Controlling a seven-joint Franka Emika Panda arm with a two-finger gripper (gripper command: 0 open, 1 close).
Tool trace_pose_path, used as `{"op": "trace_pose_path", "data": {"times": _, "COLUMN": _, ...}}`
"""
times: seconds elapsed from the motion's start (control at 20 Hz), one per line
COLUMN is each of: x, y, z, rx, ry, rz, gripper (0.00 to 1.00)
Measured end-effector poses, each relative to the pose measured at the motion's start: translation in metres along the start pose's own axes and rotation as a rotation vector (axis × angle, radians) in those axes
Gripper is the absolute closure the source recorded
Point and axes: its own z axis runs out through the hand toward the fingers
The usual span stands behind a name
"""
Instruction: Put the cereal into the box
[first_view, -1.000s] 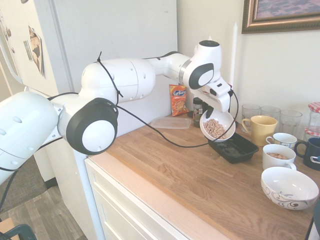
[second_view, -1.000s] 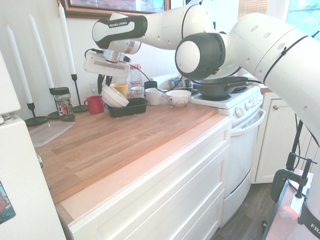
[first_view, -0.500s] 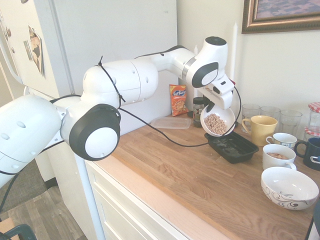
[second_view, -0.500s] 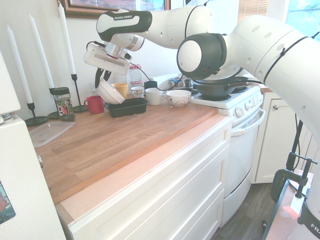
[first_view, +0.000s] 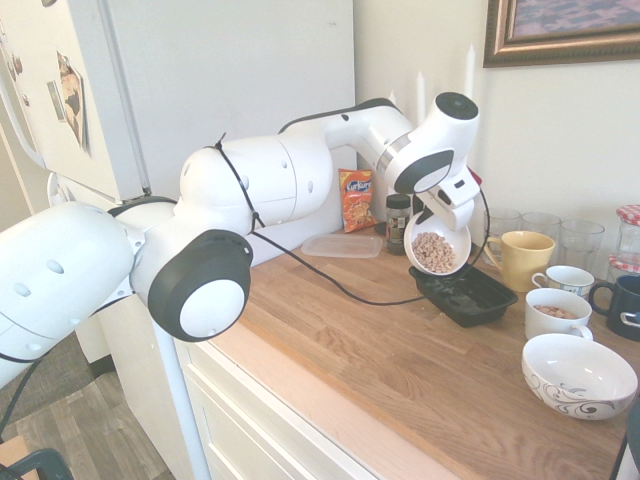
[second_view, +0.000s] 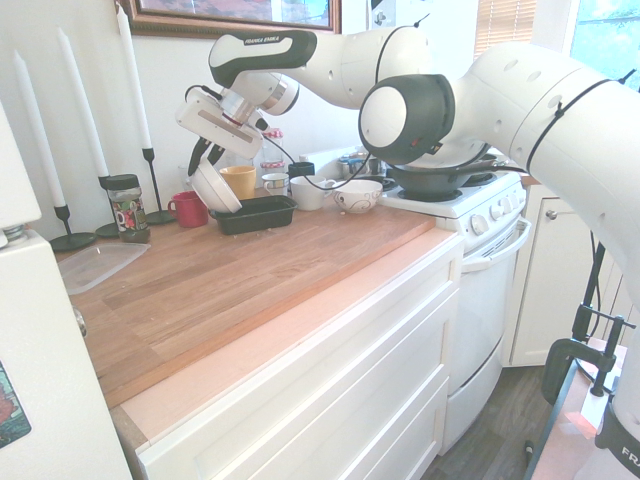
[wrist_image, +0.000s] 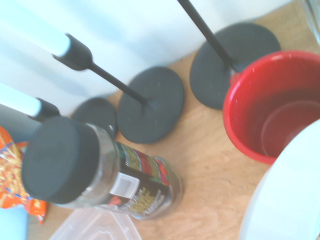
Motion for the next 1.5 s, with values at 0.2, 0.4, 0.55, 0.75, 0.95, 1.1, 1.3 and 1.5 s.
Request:
{"op": "trace_pose_path", "data": {"times": 0.2, "x": 0.001, "y": -0.004, "z": -0.007, "rx": 0.047, "ry": -0.027, "rz": 0.008, "gripper": 1.0}}
{"op": "trace_pose_path", "data": {"times": 0.4, "x": 0.007, "y": -0.002, "z": -0.014, "rx": 0.085, "ry": -0.044, "rz": 0.027, "gripper": 1.0}}
{"op": "trace_pose_path", "data": {"times": 0.55, "x": 0.014, "y": 0.0, "z": -0.02, "rx": 0.129, "ry": -0.074, "rz": 0.037, "gripper": 1.0}}
{"op": "trace_pose_path", "data": {"times": 0.75, "x": 0.018, "y": 0.004, "z": -0.021, "rx": 0.154, "ry": -0.095, "rz": 0.048, "gripper": 1.0}}
{"op": "trace_pose_path", "data": {"times": 0.95, "x": 0.02, "y": 0.005, "z": -0.021, "rx": 0.179, "ry": -0.116, "rz": 0.053, "gripper": 1.0}}
{"op": "trace_pose_path", "data": {"times": 1.1, "x": 0.024, "y": 0.009, "z": -0.02, "rx": 0.196, "ry": -0.128, "rz": 0.059, "gripper": 1.0}}
{"op": "trace_pose_path", "data": {"times": 1.3, "x": 0.029, "y": 0.012, "z": -0.023, "rx": 0.22, "ry": -0.143, "rz": 0.071, "gripper": 1.0}}
{"op": "trace_pose_path", "data": {"times": 1.5, "x": 0.032, "y": 0.016, "z": -0.022, "rx": 0.244, "ry": -0.164, "rz": 0.073, "gripper": 1.0}}
